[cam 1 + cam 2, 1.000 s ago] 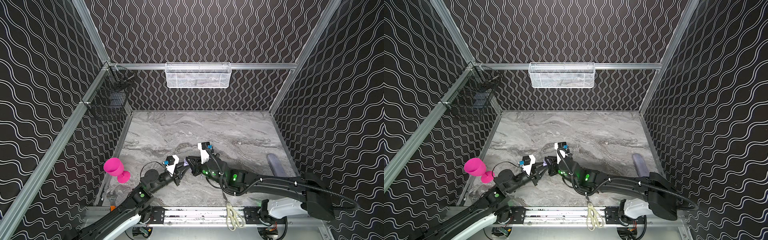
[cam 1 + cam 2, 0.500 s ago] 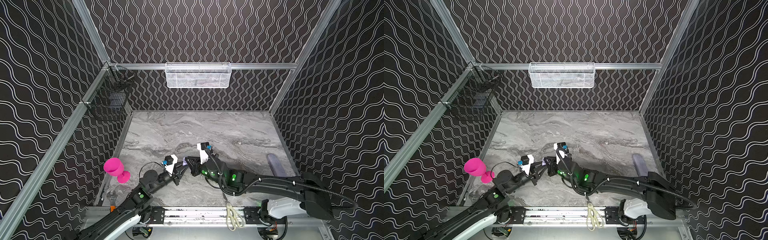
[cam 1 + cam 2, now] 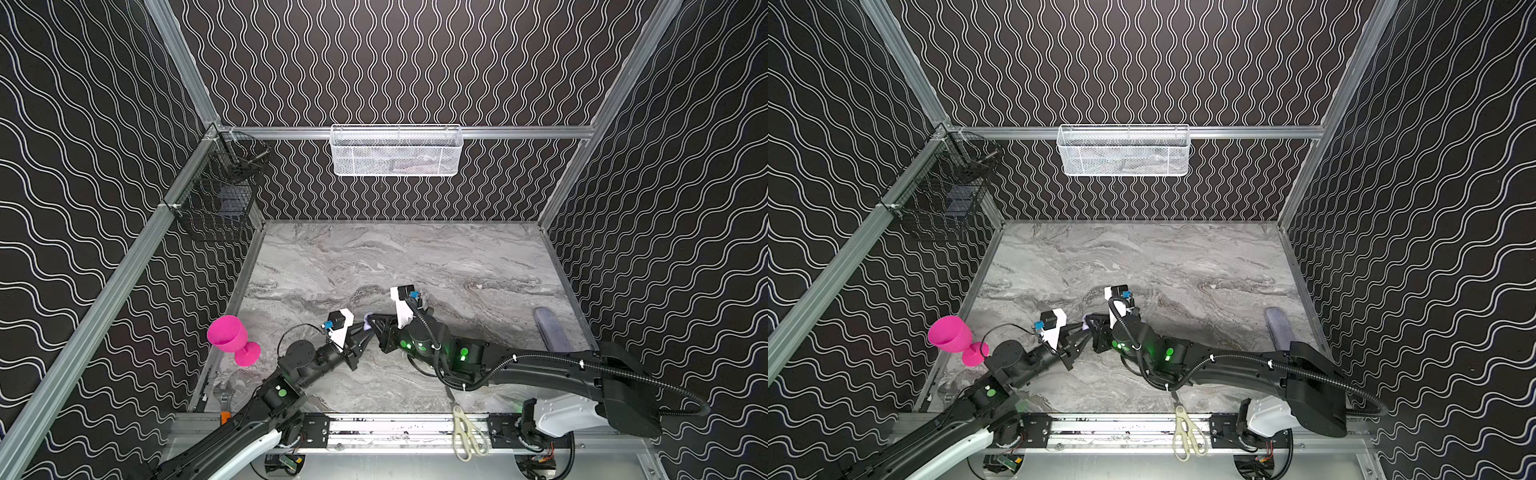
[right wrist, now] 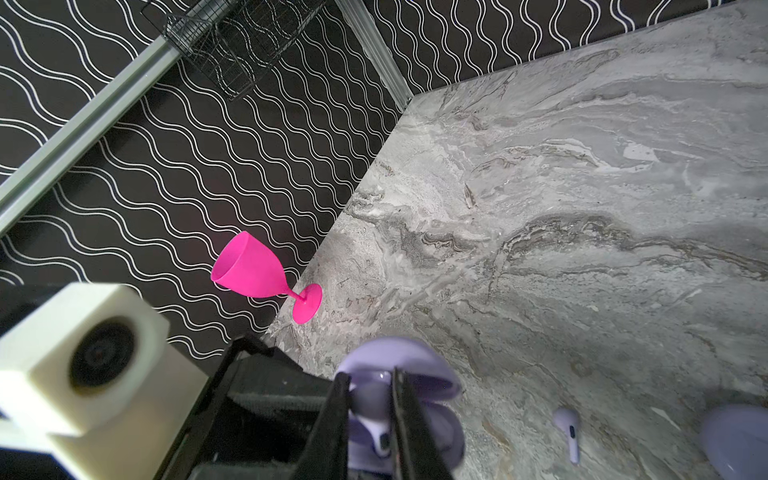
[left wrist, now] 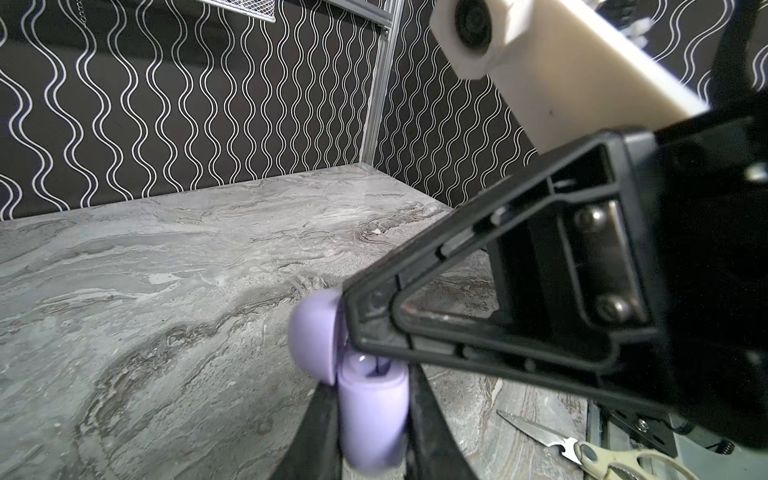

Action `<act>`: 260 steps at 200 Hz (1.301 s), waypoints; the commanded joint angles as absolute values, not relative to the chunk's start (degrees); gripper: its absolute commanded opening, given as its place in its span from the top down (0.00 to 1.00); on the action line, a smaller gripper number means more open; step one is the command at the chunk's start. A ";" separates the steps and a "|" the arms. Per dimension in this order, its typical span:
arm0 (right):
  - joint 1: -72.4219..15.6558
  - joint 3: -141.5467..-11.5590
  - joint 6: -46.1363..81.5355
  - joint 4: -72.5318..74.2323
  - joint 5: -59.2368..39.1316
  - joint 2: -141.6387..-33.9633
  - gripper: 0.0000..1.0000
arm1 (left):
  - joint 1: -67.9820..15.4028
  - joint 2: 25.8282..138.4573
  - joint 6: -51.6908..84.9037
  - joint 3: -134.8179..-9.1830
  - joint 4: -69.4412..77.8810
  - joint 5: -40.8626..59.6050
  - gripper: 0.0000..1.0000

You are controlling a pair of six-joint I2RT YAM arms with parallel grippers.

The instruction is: Insert the wireless bluetooth earbuds into the charging case

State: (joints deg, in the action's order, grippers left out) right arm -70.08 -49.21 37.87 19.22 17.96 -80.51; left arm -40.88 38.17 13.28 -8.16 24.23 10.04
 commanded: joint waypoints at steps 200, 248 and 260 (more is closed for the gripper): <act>-70.49 -49.31 37.09 17.65 18.11 -78.67 0.74 | -40.83 38.27 12.84 -8.09 26.30 11.16 0.85; -70.41 -49.31 36.56 17.15 18.70 -77.87 0.73 | -40.79 38.20 12.83 -8.09 26.21 11.18 0.85; -70.32 -49.31 36.42 17.04 18.89 -77.78 0.73 | -40.75 38.19 12.83 -8.00 26.24 11.16 0.85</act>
State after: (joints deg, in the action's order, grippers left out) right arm -70.39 -49.21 36.84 17.19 17.78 -78.24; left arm -40.88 38.13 13.23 -8.12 23.92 10.76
